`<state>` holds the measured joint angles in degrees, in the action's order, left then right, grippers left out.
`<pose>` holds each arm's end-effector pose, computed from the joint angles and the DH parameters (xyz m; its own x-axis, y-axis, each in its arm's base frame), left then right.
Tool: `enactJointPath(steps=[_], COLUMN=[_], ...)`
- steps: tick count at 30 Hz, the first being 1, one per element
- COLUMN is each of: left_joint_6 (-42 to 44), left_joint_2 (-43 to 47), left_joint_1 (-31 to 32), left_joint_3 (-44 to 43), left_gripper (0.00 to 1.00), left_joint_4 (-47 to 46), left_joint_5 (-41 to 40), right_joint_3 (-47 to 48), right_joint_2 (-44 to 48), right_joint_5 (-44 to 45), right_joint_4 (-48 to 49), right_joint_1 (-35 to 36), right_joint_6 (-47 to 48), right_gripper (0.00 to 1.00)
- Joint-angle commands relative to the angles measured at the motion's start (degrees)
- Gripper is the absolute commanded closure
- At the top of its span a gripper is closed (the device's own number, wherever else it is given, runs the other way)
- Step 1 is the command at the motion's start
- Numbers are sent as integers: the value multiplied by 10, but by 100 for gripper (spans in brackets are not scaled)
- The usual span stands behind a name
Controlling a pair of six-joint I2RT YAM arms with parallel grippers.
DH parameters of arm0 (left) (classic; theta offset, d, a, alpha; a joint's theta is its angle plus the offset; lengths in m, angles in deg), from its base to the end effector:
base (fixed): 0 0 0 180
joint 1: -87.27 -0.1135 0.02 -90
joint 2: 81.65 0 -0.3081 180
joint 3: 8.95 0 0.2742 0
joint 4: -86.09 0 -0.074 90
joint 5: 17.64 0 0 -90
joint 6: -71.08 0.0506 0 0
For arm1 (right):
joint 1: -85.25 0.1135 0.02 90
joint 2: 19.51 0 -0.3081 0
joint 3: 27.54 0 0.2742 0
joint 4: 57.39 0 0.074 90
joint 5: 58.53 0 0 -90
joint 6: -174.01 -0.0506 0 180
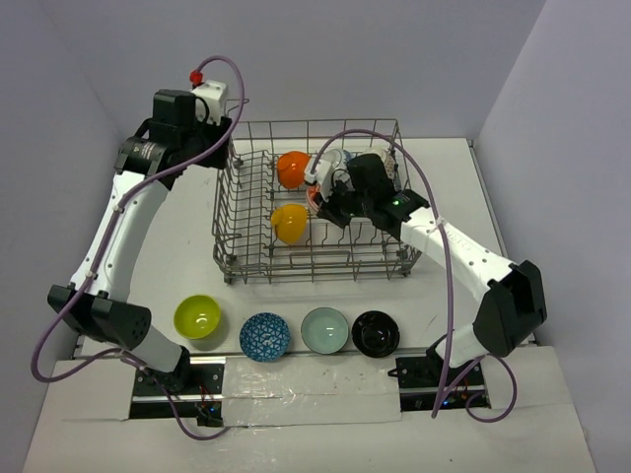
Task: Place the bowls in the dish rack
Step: Pass from the left arm to the right, then insert the bowl into the dish rack.
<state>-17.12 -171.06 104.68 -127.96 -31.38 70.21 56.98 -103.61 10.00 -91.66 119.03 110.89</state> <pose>0.3439 -0.1058 0.4893 -0.5100 0.1928 -0.8383 0.2851 0.9574 0.0467 0.2915 0.2173 0.3545 -0.0648 -0.5495 -0.8329 -0.8962 0.3992 -0.1936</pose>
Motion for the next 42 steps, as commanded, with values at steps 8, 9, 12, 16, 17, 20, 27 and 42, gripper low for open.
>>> enactJointPath(steps=[8,9,12,16,17,20,27,42], left_joint_6=[-12,-13,-35,-44,-44,-46,-51,-61], left_joint_2=[88,97,139,191,198,223,269,280], left_joint_1=[-57,-63,-93,-102,-104,-107,-121,-151], left_joint_3=[94,107,146,202,214,251,317,339], left_gripper=[43,43,43,44,44,44,44,43], left_joint_4=[-66,-70,-90,-117,-127,-138,-169,-177], left_joint_5=[-28,-27,-27,-36,-37,-43,-26,0], right_joint_3=[18,16,8,14,16,6,-31,-166], right_joint_2=[49,51,63,69,68,69,51,-24], right_joint_5=[-62,-69,-88,-189,-204,-257,-346,-429], right_joint_4=[39,40,60,93,107,145,265,618], right_joint_1=[-50,-61,-84,-154,-164,-190,-210,-250], right_joint_6=[-77,-92,-144,-254,-274,-367,-566,-879], right_gripper=[100,100,100,100,100,100,100,100])
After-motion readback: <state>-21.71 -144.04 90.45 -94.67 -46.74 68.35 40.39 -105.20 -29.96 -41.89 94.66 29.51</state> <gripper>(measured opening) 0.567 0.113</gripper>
